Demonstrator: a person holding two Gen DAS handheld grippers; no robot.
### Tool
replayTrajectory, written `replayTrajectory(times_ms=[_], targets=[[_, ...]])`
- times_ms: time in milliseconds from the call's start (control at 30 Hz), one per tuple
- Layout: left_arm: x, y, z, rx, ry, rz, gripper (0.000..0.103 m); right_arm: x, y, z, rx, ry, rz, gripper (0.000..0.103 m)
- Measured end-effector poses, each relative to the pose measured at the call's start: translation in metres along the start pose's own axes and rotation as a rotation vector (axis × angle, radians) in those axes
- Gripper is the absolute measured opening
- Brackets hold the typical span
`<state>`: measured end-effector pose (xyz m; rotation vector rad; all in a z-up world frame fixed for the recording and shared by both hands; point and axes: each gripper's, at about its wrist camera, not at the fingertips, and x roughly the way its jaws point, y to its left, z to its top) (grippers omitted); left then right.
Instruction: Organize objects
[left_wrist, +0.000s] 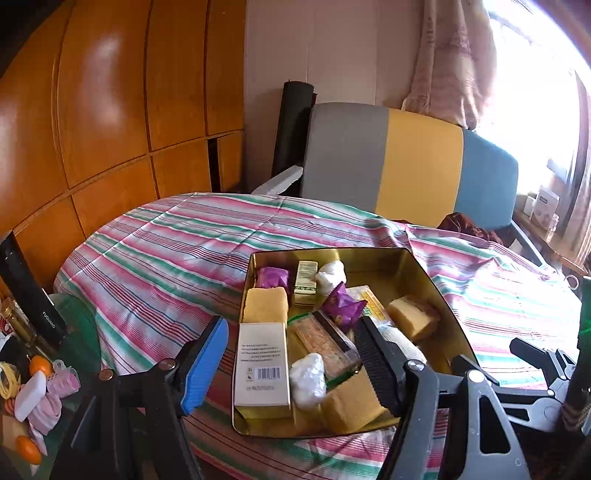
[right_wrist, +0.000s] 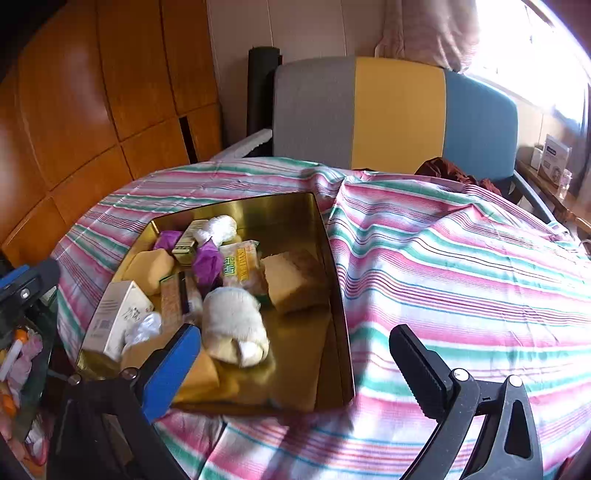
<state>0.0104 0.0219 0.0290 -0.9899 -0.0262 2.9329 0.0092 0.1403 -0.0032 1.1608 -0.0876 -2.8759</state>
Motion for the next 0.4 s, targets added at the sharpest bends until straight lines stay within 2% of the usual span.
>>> replayTrajectory(times_ms=[400], targets=[[-0.0007, 0.0006, -0.0049, 0.005, -0.009, 0.015, 0.068, -0.0062, 0.0061, -0.0097, -0.011, 0.003, 0.009, 0.103]])
